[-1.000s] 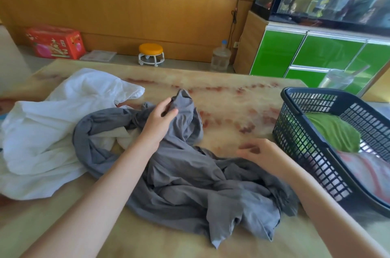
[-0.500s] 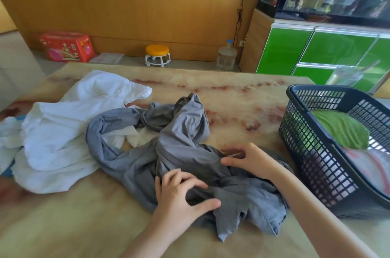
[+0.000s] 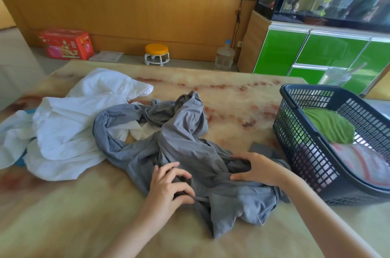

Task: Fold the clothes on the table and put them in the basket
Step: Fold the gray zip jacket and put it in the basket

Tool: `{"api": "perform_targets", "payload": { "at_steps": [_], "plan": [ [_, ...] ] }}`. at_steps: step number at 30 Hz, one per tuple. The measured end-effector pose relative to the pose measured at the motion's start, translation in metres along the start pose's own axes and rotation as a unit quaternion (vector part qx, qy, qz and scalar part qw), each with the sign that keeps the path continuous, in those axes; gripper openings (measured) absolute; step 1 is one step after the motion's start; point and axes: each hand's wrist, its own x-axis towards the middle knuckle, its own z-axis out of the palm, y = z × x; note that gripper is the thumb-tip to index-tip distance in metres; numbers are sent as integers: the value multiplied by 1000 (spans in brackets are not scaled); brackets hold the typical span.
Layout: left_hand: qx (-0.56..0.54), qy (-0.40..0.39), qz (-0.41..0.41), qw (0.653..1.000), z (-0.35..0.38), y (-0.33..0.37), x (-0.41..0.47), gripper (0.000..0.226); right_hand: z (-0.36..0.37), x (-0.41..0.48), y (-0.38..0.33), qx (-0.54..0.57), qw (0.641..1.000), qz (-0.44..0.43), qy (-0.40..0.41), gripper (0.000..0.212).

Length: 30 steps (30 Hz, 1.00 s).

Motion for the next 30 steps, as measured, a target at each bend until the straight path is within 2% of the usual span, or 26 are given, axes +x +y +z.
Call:
{"api": "perform_targets", "payload": {
  "at_steps": [2,5,7,10,12,14,16,18,20,23,27,29,30],
  "plan": [
    [-14,-9,31,999,-19,-4,-3,25,1,-4,-2,-28,1000,12,-3,65],
    [-6,6,46,999,-59,-19,-11,32,1,-7,-3,-68,997,25,38,26],
    [2,-6,18,1000,-91,-31,-19,33,-2,-11,-6,-62,996,33,55,13],
    [27,-87,-34,995,-117,-43,-32,39,-3,-15,-14,-68,995,45,60,12],
    [30,-126,-62,990,-115,-44,-38,39,2,-14,-19,-72,994,48,68,20],
    [14,-110,-71,991,-105,-39,-38,35,8,-12,-23,-54,994,55,81,31],
    [-21,-68,-104,992,-96,-30,-32,21,11,-9,-29,-17,994,55,90,43],
    [-50,-50,-145,987,-91,-23,-21,29,14,-4,-33,7,994,47,95,55],
    [-12,-78,-158,984,-86,-21,-12,35,20,2,-38,20,995,40,92,65],
    [37,-146,-181,972,-78,-18,-2,47,36,9,-42,-10,996,35,78,51],
    [80,-171,-175,966,-68,-21,1,55,48,-3,-31,-77,992,62,80,20],
    [95,-179,-173,964,-69,-29,-2,61,43,-13,-19,-81,991,85,68,15],
    [87,-179,-171,965,-70,-33,-2,65,39,-16,-14,-78,991,94,56,19]
  ]
}}
